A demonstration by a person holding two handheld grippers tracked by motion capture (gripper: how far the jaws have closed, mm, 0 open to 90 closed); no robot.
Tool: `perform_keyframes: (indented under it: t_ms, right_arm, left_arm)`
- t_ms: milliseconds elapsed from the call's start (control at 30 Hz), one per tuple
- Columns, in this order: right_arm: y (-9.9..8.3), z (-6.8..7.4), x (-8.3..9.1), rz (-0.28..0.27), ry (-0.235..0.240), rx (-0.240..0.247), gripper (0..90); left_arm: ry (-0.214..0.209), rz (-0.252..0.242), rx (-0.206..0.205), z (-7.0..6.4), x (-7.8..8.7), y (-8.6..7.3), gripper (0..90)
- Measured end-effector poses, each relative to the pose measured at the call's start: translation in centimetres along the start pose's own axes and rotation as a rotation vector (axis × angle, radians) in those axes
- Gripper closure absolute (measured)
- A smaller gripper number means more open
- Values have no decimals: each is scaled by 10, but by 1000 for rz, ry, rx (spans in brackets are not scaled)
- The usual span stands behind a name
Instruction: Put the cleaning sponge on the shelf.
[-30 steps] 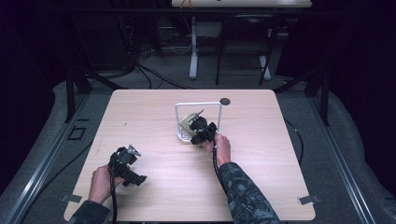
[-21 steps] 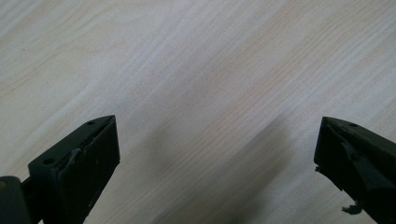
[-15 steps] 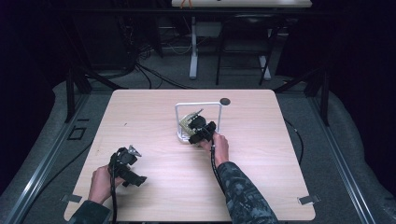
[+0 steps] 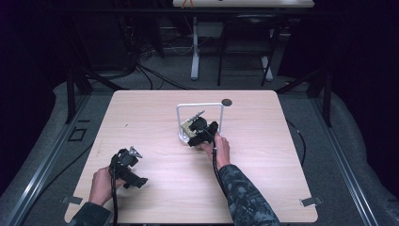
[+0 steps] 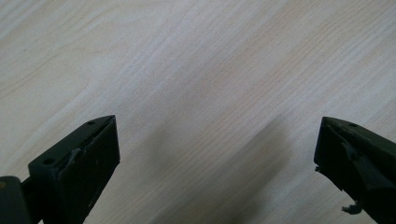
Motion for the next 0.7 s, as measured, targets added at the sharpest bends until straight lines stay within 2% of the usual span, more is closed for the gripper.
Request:
perform_keyframes:
  t_ms: [233,433,700]
  right_arm:
    - [4,4,12,-29,4,24,213]
    - [4,7,31,-49,9,48,230]
    - [-4,15,56,-74,64,75,233]
  left_arm:
    - [1,0,-3,0,0,0,3]
    - [-1,3,-2,-1,0,0,3]
    - [-1,6,-4,-2,0,0,3]
Point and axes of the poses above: each handheld gripper's, and its own axes: x roughly backward along the jaws, y roughly out of its top, z roughly to its left, the point moved 10 cm from there along -x, roughly forward along the jaws, and after that the axes turned 7 degrees about y, right-handed, at the moved point
